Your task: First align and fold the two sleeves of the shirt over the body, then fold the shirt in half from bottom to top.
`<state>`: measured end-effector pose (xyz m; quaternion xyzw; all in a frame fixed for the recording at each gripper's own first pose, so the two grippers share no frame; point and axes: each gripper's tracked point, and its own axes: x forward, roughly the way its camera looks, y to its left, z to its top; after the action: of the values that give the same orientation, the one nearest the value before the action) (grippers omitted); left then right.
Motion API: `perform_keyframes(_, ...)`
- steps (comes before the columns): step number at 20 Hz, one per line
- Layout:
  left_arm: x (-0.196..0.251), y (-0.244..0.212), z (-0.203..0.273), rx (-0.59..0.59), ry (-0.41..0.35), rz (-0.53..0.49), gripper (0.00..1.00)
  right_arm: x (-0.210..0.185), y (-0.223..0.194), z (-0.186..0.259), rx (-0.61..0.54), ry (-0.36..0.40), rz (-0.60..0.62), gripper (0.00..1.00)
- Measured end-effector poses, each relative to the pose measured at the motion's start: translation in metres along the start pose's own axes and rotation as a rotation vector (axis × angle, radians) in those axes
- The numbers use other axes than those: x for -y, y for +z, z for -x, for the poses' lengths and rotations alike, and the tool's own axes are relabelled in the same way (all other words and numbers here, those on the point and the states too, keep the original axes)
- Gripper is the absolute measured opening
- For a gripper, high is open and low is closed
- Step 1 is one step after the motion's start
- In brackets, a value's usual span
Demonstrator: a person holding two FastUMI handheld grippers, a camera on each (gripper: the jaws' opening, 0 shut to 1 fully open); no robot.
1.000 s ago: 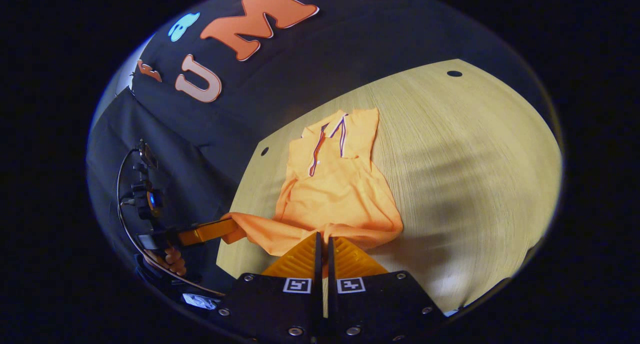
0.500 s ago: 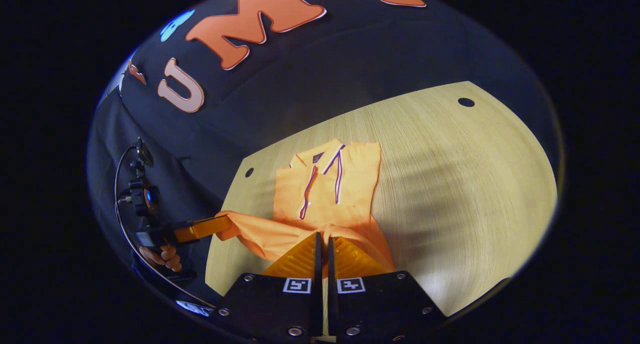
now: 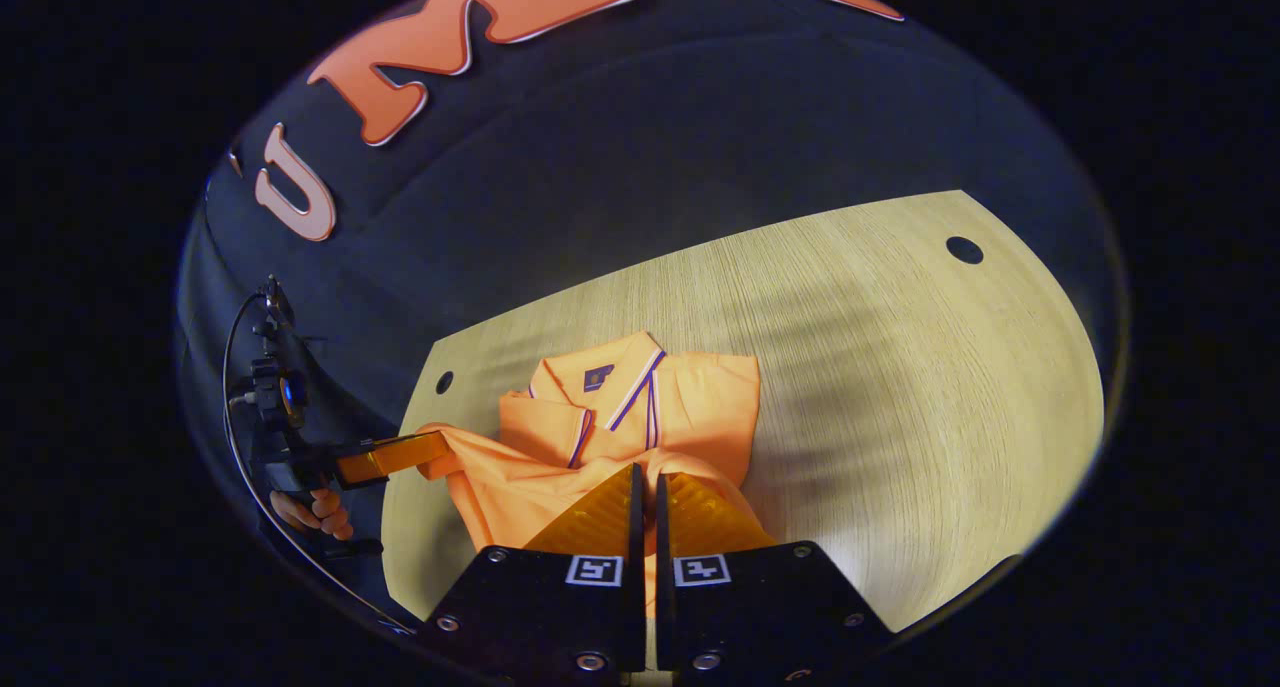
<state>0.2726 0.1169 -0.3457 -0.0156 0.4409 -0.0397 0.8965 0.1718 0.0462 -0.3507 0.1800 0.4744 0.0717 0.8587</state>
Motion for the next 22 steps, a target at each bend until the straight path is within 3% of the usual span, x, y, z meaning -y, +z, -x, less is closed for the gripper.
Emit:
perform_keyframes(7, -0.026, 0.025, -0.058, 0.009, 0.051, 0.039, 0.01, 0.026, 0.036, -0.064, -0.023, -0.133, 0.051, 0.04)
perform_keyframes(9, -0.021, 0.02, -0.068, -0.009, 0.026, 0.077, 0.05, 0.022, 0.045, -0.072, -0.029, -0.12, 0.014, 0.05)
perform_keyframes(11, -0.026, 0.027, -0.058, 0.007, 0.05, 0.091, 0.47, 0.016, 0.053, -0.071, 0.005, -0.113, -0.007, 0.22)
perform_keyframes(13, -0.031, 0.032, -0.048, 0.035, 0.079, 0.099, 0.89, 0.023, 0.055, -0.064, 0.047, -0.153, 0.055, 0.74)
perform_keyframes(14, -0.031, 0.032, -0.041, 0.05, 0.084, 0.094, 0.97, 0.022, 0.056, -0.055, 0.067, -0.164, 0.08, 0.87)
perform_keyframes(16, -0.028, 0.037, -0.018, 0.088, 0.097, 0.086, 0.99, 0.013, 0.055, -0.037, 0.108, -0.16, 0.112, 0.96)
perform_keyframes(22, -0.003, 0.033, 0.066, 0.235, 0.137, 0.079, 0.99, -0.014, 0.043, 0.03, 0.233, -0.138, 0.246, 0.99)
